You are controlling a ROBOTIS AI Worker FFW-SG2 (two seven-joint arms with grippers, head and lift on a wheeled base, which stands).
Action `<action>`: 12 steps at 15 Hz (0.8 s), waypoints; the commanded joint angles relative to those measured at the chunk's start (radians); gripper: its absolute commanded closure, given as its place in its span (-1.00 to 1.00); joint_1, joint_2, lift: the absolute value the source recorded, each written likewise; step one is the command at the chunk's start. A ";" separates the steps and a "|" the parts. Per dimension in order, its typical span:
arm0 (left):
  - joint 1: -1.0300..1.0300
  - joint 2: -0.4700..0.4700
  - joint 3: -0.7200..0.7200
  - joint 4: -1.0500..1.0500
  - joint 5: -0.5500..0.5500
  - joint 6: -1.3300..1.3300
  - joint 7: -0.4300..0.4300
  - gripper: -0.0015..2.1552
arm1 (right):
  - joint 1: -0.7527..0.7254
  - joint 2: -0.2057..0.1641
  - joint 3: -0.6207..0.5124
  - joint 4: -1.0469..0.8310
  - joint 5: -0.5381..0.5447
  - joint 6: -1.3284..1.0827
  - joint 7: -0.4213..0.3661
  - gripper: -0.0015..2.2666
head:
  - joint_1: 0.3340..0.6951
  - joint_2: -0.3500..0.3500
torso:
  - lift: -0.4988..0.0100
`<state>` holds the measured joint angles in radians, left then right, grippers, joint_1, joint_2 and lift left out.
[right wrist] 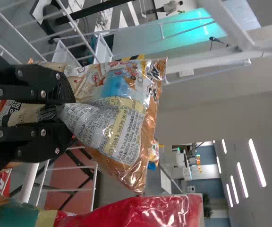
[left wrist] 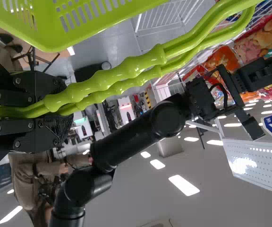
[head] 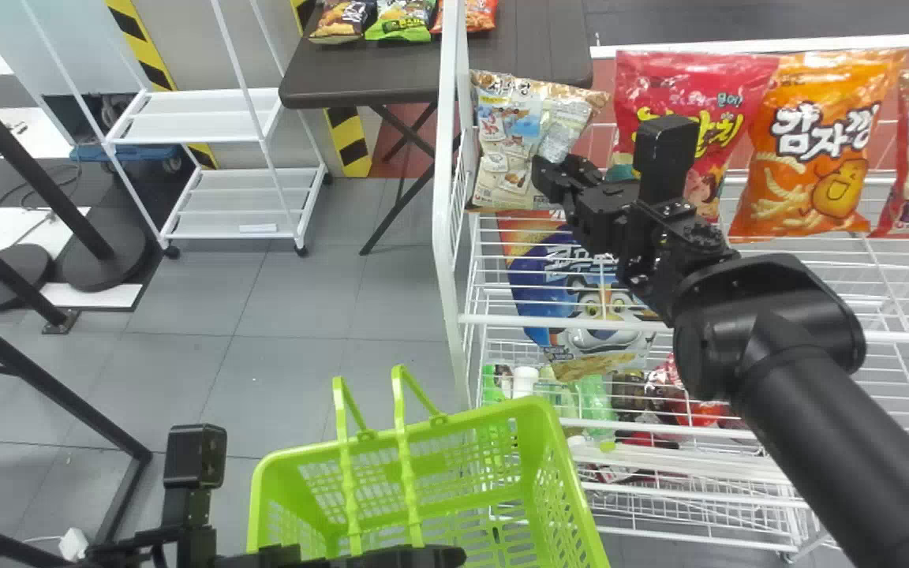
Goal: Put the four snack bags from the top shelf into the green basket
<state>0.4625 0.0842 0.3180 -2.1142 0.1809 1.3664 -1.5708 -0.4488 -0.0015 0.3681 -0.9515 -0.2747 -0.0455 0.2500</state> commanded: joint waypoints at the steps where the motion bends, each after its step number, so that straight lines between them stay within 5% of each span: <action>1: 0.002 0.000 0.012 -0.003 0.005 -0.005 -0.010 0.99 | 0.067 0.002 -0.015 -0.121 0.063 0.048 0.000 0.99 | 1.00 0.42 | 0.96; 5: -0.002 0.000 0.016 -0.007 0.006 -0.002 -0.010 0.99 | 0.136 0.002 -0.051 -0.265 0.080 0.137 0.002 0.99 | 1.00 0.49 | 0.96; 12: -0.079 0.002 0.050 -0.012 0.008 0.026 -0.010 0.99 | 0.522 0.002 -0.270 -0.869 0.104 0.419 0.002 0.99 | 1.00 0.35 | 0.96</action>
<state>0.4025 0.0859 0.3638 -2.1249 0.1882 1.3828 -1.5708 0.0007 -0.0015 0.1403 -1.7151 -0.1604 0.3189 0.2514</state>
